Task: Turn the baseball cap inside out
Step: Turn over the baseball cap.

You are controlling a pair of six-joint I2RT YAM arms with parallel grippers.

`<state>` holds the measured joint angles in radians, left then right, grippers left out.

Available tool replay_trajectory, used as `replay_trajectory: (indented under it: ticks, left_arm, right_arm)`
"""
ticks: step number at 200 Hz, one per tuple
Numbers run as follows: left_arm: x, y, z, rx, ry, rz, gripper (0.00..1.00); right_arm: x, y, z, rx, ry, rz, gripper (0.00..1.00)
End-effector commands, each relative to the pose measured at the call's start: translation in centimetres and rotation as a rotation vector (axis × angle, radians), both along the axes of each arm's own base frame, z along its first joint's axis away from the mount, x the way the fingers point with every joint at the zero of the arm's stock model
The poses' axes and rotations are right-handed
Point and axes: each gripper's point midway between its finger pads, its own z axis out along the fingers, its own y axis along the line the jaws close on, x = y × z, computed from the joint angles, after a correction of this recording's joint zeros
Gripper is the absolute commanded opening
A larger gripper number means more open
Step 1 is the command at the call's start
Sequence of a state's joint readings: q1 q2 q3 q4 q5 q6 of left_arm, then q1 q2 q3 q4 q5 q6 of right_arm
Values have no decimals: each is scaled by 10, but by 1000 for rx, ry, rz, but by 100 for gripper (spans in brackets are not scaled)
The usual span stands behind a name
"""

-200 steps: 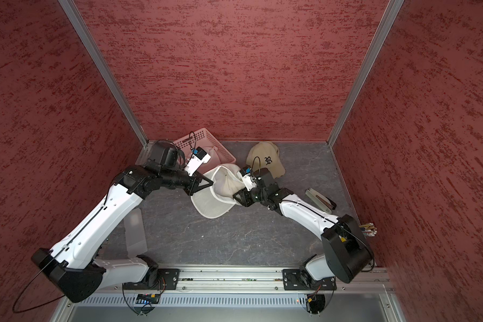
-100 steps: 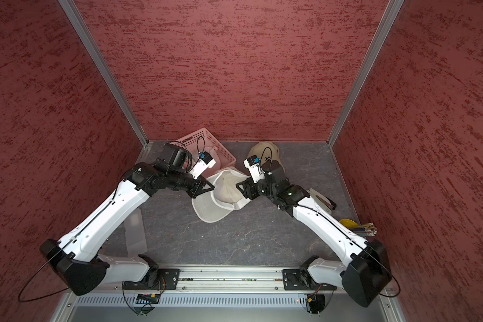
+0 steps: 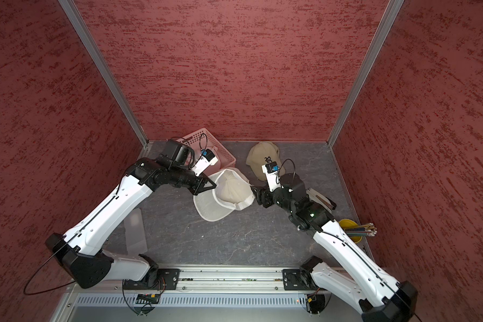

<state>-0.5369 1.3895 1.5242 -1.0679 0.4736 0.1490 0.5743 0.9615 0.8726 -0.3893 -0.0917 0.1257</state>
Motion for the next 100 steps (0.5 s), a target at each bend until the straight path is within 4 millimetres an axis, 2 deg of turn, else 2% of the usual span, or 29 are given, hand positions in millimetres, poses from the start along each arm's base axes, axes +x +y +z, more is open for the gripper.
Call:
replay_trajectory:
  ticks: [1, 41, 70, 81, 93, 100]
  left_arm:
    - [-6, -10, 10, -32, -8, -45, 1]
    - [-12, -21, 2, -22, 19, -75, 1]
    - [-18, -34, 0, -26, 29, -123, 1]
    - [-24, -38, 0, -21, 31, -150, 1]
    - [-27, -39, -2, 2, 20, -168, 1]
    - [-26, -37, -6, 31, 10, -168, 1]
  right_arm:
    - [11, -4, -15, -31, -27, -38, 69]
    - [20, 9, -20, -40, -25, 11, 71]
    - [32, 11, -32, -78, -13, -7, 69]
    - [38, 12, -36, -96, -12, -18, 59]
    - [51, 8, -37, -123, -15, -69, 35]
    - [60, 5, -37, -134, -12, -97, 25]
